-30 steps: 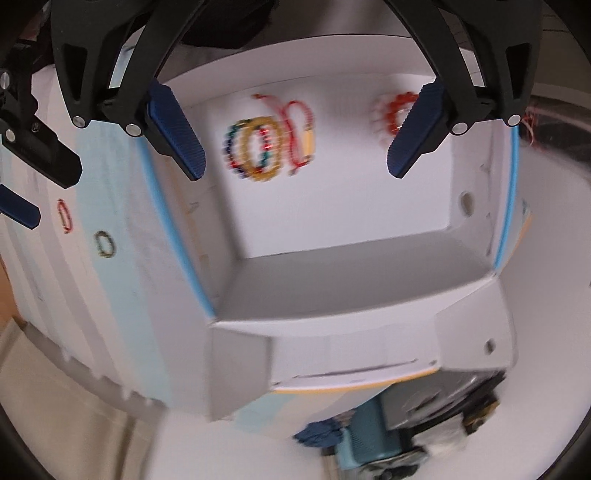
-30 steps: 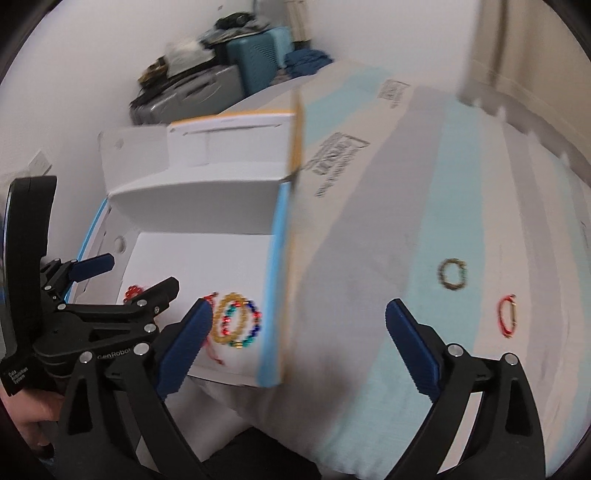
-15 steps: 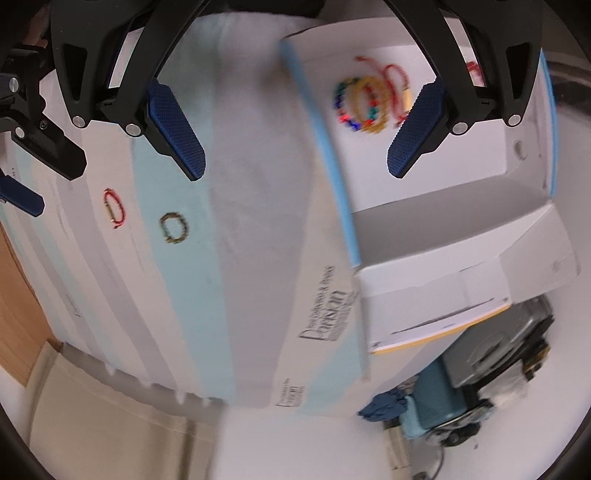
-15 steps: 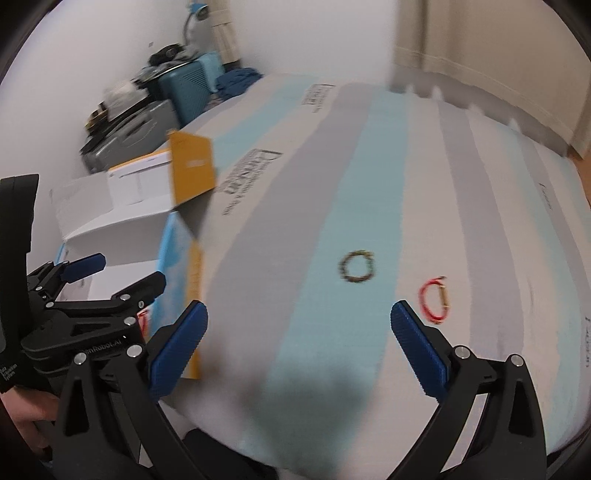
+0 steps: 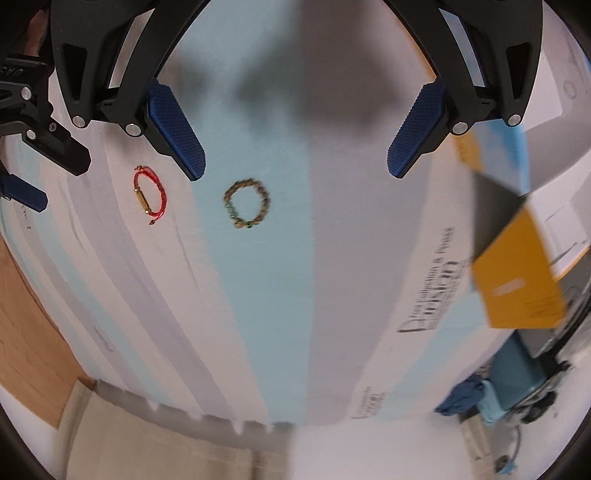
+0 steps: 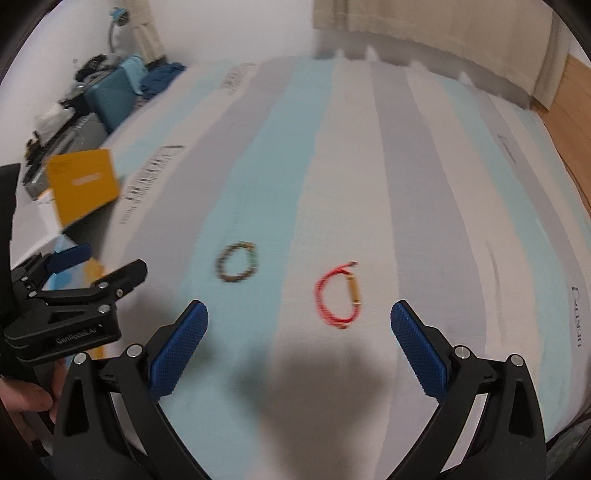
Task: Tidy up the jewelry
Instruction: 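Move both tools back from the box toward the last bracelets, then grasp wooden bead bracelet with left tool while right tool grasps red cord bracelet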
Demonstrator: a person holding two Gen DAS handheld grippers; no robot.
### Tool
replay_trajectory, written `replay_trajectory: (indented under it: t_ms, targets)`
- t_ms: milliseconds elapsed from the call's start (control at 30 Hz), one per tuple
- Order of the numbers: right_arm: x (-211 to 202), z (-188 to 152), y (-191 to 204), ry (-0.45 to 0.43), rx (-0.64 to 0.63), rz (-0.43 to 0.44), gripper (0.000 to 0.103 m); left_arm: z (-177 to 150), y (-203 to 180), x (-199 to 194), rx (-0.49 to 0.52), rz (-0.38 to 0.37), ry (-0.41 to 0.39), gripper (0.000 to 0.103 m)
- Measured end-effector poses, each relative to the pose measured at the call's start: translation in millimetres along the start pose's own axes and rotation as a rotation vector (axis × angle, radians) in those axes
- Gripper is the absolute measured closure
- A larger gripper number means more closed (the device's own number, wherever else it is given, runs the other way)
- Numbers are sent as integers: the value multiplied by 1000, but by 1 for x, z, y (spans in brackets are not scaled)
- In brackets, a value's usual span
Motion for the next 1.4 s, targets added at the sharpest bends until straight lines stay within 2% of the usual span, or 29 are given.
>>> replay_trajectory:
  t_ms: [200, 400, 633, 767, 867, 967, 1167, 1233, 1267, 1300, 1400]
  targets:
    - [66, -10, -24, 92, 8, -28, 9, 9, -17, 71, 33, -45, 52, 6]
    - [120, -22, -23, 173, 1, -23, 15, 7, -18, 126, 54, -32, 108, 6]
    - [155, -27, -18, 220, 8, -6, 23, -1, -18, 162, 58, -34, 157, 8]
    - [160, -29, -18, 229, 11, -1, 34, -7, -18, 170, 68, -34, 168, 12]
    - [159, -29, -17, 226, 8, -3, 46, -9, -19, 170, 71, -45, 164, 22]
    - [156, -29, -18, 231, 17, 5, 61, -9, -17, 168, 69, -56, 165, 37]
    - [153, -31, -17, 239, 26, 17, 84, -9, -17, 162, 54, -76, 174, 65]
    - [151, -32, -17, 243, 35, 22, 88, -10, -18, 160, 44, -86, 175, 77]
    - [149, -32, -17, 243, 36, 23, 91, -11, -17, 160, 39, -92, 177, 90]
    - [148, -34, -17, 243, 36, 22, 93, -12, -17, 159, 32, -105, 181, 96]
    - [143, -33, -18, 238, 43, 22, 96, -11, -20, 153, 26, -122, 183, 96]
Point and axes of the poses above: each gripper's, at about its wrist camera, not at the fingertips, and x roughly the way its jaws point, y to its left, z to its top, the point moved 10 cm from there along x, roughly the way its jaws point, and after that the axes turned 12 degrees about -z, right-handed, at the moved point
